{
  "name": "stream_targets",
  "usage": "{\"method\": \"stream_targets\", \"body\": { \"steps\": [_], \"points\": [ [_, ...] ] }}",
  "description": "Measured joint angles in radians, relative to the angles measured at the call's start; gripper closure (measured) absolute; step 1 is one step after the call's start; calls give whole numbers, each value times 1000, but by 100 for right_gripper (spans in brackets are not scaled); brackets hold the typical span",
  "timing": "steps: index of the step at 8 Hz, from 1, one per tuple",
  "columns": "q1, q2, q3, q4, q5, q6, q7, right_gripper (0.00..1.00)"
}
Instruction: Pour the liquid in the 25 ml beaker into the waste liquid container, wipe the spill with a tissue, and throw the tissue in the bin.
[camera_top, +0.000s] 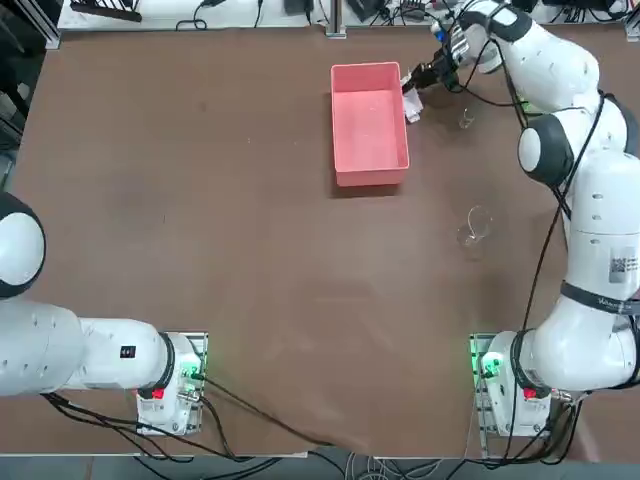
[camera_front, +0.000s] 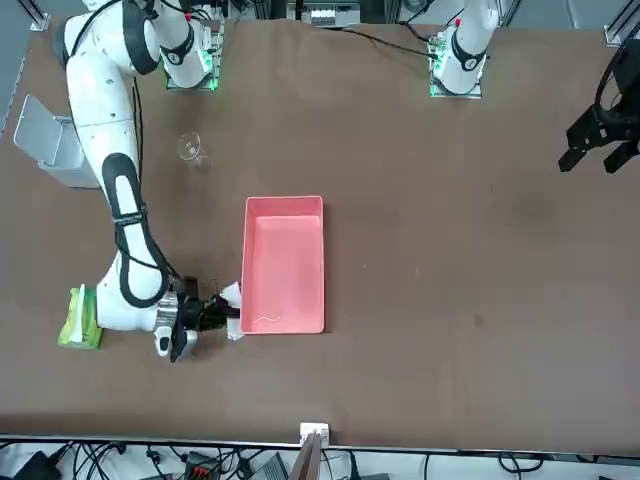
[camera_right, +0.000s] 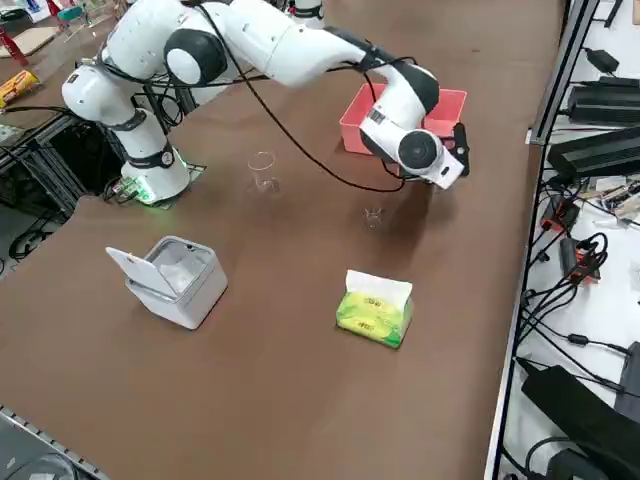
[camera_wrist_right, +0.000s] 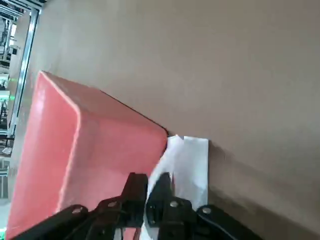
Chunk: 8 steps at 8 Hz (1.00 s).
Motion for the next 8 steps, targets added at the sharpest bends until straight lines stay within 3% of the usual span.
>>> {"method": "stream_targets", "body": {
  "steps": [6,8],
  "points": [
    [-15,-114,-177,23,0,-297,0,95],
    [9,-164,-269,24,0,-410,1,95]
  ]
}}
